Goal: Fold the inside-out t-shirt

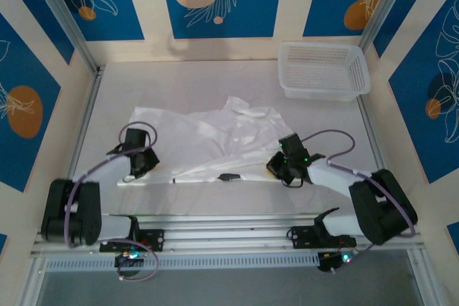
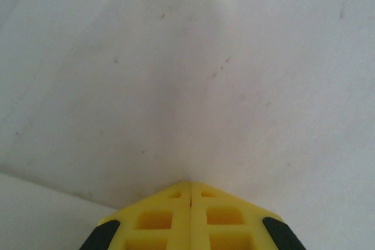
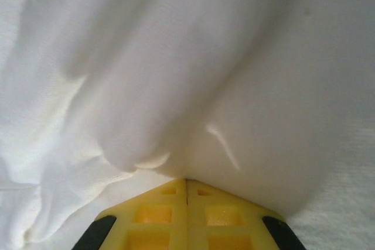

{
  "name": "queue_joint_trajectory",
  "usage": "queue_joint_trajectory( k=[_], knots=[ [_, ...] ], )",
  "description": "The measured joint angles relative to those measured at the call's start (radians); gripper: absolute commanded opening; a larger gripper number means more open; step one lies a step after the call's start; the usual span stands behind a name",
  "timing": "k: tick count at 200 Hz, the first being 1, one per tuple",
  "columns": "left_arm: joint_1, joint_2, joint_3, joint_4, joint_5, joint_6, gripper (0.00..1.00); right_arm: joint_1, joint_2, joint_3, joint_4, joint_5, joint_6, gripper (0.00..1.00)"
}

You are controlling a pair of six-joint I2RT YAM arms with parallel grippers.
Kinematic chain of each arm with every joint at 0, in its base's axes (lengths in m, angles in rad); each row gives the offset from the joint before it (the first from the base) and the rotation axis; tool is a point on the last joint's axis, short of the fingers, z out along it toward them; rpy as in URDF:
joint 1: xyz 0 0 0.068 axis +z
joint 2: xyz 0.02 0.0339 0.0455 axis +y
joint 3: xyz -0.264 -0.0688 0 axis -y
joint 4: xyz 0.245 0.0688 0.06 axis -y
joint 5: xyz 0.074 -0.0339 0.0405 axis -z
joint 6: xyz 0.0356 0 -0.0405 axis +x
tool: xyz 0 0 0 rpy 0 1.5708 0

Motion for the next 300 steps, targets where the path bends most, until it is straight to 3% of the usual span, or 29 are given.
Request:
queue_joint_trajectory(
  k=[34, 55, 77, 112, 144, 161, 187, 248, 294, 300],
  knots=[
    [-0.004, -0.245, -0.127, -0.108, 0.045, -0.039, 0.0, 0.031, -0.163, -0.043, -0.164, 0.012, 0.046, 0.13],
    [-0.009, -0.282, -0.102, -0.148, 0.066, -0.017, 0.24, 0.039, -0.263, -0.012, -0.299, 0.064, -0.003, 0.26],
    [-0.011, -0.27, 0.0, -0.167, 0.074, 0.026, 0.36, 0.038, -0.277, 0.08, -0.282, 0.11, -0.111, 0.4],
    [-0.014, -0.269, 0.118, -0.144, 0.09, 0.082, 0.42, 0.038, 0.03, 0.423, -0.259, 0.166, -0.391, 0.56],
    [-0.024, -0.272, 0.127, -0.15, 0.108, 0.11, 0.45, 0.038, 0.339, 0.707, -0.295, 0.246, -0.635, 0.75],
    [-0.03, -0.273, 0.127, -0.151, 0.114, 0.121, 0.46, 0.038, 0.475, 0.809, -0.335, 0.277, -0.722, 0.8],
    [-0.032, -0.275, 0.126, -0.153, 0.114, 0.121, 0.47, 0.038, 0.603, 0.89, -0.385, 0.293, -0.805, 0.74],
    [-0.032, -0.275, 0.113, -0.157, 0.114, 0.121, 0.48, 0.038, 0.677, 0.991, -0.436, 0.314, -0.893, 0.0],
    [-0.034, -0.275, 0.109, -0.16, 0.111, 0.119, 0.5, 0.029, 0.699, 1.118, -0.45, 0.346, -0.934, 0.0],
    [-0.034, -0.274, 0.109, -0.16, 0.109, 0.119, 0.5, 0.027, 0.707, 1.14, -0.445, 0.361, -0.941, 0.12]
  ],
)
